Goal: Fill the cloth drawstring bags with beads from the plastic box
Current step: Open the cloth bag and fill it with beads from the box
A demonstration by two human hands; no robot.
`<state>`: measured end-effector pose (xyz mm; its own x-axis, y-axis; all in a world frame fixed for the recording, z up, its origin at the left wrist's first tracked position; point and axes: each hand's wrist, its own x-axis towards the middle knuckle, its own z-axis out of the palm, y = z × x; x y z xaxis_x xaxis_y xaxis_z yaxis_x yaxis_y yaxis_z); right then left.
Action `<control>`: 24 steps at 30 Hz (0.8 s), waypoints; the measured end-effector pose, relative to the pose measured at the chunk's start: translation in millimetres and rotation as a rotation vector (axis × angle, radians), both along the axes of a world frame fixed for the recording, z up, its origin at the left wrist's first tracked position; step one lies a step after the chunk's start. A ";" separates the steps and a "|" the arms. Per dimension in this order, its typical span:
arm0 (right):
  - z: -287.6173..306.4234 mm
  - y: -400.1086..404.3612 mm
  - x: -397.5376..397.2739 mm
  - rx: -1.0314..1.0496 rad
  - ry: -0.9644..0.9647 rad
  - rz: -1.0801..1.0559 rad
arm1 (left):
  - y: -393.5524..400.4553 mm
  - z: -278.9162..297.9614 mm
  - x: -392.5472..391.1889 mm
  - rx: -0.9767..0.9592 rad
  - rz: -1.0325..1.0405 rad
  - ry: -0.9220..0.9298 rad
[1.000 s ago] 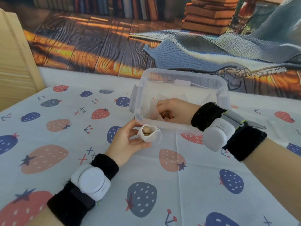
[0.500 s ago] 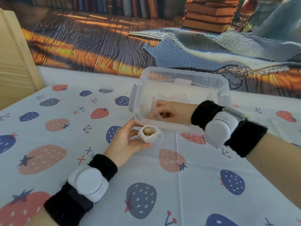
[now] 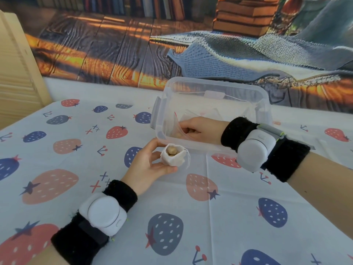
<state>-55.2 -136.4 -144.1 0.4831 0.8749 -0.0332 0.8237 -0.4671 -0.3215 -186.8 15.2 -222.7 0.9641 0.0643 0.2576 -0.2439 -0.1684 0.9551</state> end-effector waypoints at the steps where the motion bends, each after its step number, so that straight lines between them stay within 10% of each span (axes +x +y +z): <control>1: 0.5 1.0 2.0 -0.003 -0.037 -0.010 | -0.3 0.7 0.0 0.001 0.002 -0.003; 24: 29.2 11.2 12.5 0.065 -0.045 -0.217 | 2.0 -1.3 2.9 -0.004 0.043 0.004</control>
<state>-42.6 -125.3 -114.9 0.6600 0.7499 0.0458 0.7204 -0.6144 -0.3219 -183.8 17.2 -224.0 0.9614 0.1065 0.2536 -0.2331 -0.1744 0.9567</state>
